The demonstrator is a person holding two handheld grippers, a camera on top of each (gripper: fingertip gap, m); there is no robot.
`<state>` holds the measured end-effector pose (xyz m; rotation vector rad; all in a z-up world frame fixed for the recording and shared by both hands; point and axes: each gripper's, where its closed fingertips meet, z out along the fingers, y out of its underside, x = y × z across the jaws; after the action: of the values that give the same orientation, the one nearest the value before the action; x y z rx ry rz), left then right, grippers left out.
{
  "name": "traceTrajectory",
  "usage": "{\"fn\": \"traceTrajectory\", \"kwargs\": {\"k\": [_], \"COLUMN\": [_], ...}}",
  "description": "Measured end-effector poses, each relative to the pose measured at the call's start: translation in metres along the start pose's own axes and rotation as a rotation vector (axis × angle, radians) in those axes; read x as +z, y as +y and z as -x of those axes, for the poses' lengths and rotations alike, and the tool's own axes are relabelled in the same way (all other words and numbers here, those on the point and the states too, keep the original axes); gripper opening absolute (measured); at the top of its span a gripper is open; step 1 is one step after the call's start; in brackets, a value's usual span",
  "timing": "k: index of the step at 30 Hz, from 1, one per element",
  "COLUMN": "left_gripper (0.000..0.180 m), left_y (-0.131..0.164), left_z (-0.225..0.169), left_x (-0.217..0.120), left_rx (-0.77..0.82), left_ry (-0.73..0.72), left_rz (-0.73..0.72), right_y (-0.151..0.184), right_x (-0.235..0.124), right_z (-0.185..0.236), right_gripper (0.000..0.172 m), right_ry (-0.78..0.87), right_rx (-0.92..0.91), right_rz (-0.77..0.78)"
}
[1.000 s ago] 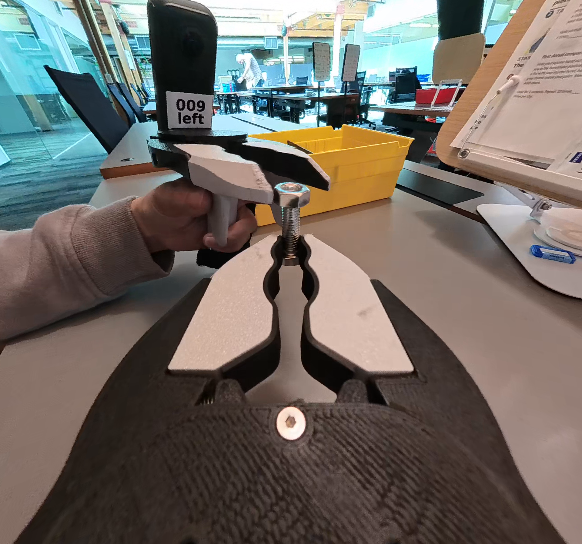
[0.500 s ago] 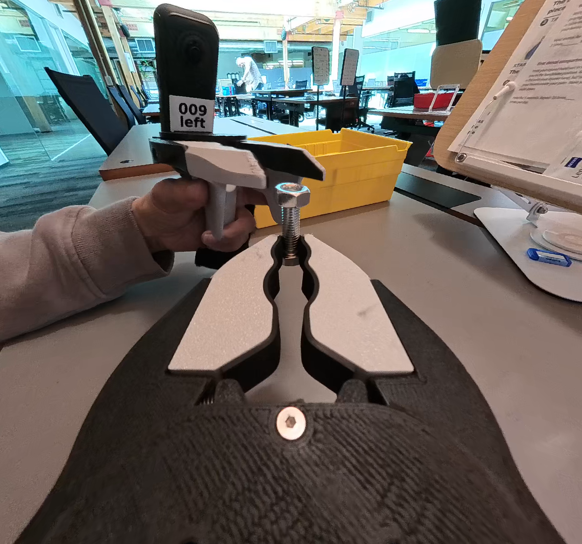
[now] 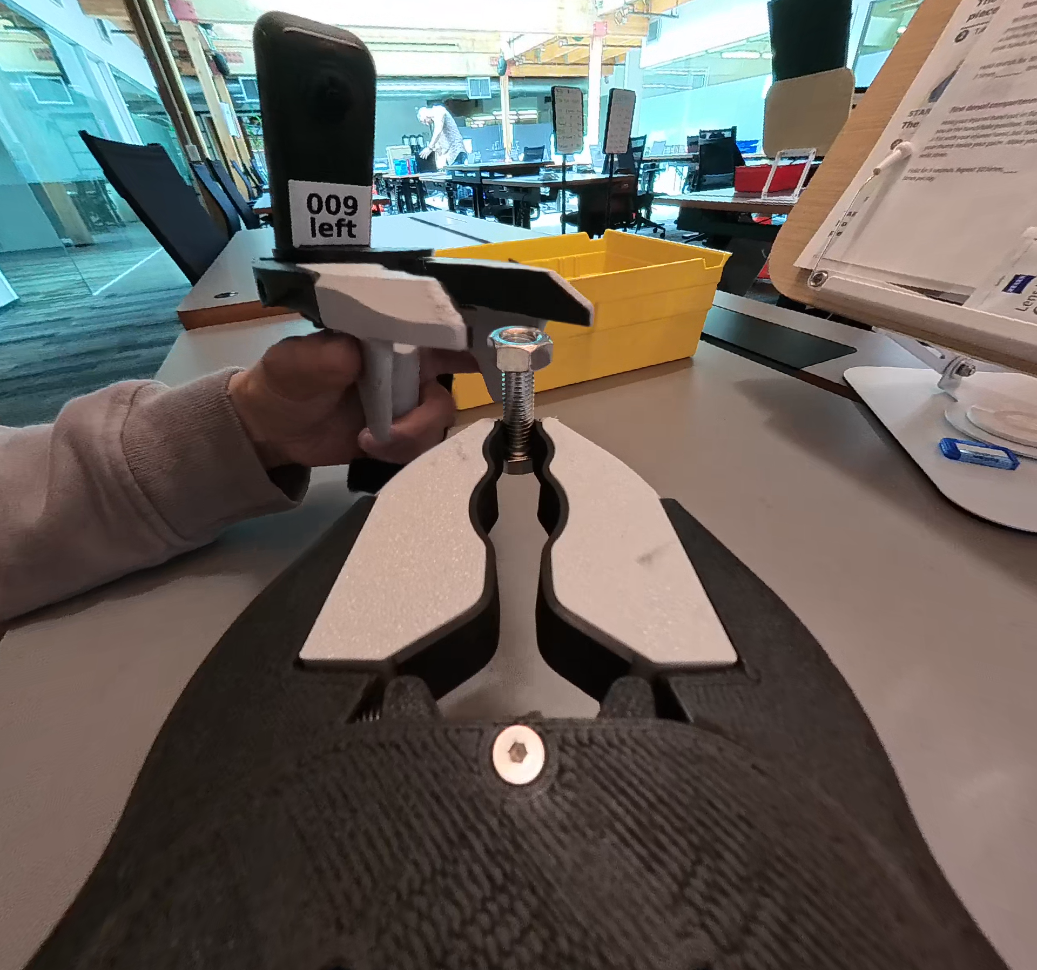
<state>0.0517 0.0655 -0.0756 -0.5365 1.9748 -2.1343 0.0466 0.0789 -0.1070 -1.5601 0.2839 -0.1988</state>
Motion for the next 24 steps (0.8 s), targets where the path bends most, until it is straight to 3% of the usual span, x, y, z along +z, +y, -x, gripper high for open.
{"fn": "traceTrajectory", "kwargs": {"k": [11, 16, 24], "left_gripper": [0.039, 0.042, 0.043], "left_y": [0.006, -0.007, 0.000], "left_z": [0.021, 0.008, 0.016], "left_x": [-0.012, -0.005, -0.003], "left_rx": [-0.004, -0.027, -0.014], "left_ry": [-0.090, -0.038, -0.097], "left_rz": [0.023, -0.065, -0.028], "right_y": [-0.003, -0.001, -0.001], "right_x": [-0.003, -0.001, -0.002], "right_z": [-0.006, -0.003, -0.006], "right_gripper": [0.009, 0.009, 0.009], "right_ry": [0.019, 0.015, 0.026], "right_rx": [0.017, 0.008, 0.019], "right_rz": [-0.014, -0.007, -0.007]}}
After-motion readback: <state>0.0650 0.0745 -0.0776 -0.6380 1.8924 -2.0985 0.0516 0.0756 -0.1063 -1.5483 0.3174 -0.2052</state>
